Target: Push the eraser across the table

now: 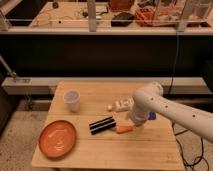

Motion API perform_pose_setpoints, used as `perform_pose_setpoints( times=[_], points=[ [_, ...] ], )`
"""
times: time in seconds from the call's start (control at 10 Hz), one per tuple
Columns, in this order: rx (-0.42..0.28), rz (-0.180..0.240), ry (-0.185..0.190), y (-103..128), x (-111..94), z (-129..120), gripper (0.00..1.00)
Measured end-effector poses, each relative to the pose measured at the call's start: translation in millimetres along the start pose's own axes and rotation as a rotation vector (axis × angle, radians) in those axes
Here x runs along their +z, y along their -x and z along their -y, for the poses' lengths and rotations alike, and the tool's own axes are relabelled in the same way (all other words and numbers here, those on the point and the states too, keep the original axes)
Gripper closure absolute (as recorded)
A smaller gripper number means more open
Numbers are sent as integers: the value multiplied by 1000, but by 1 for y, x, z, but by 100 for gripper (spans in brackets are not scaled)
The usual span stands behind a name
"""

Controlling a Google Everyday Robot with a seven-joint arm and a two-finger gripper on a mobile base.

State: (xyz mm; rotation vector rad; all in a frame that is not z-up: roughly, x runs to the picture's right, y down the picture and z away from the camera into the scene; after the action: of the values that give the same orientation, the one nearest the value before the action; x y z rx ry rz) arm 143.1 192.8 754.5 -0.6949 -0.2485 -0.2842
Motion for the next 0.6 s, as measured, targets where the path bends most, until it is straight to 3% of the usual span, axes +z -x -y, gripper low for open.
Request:
perform_pose_setpoints(
  times=[0.4, 0.6],
  points=[
    [-22, 1, 11, 4, 10, 4, 91],
    [-45, -6, 28, 12, 26, 13, 97]
  ],
)
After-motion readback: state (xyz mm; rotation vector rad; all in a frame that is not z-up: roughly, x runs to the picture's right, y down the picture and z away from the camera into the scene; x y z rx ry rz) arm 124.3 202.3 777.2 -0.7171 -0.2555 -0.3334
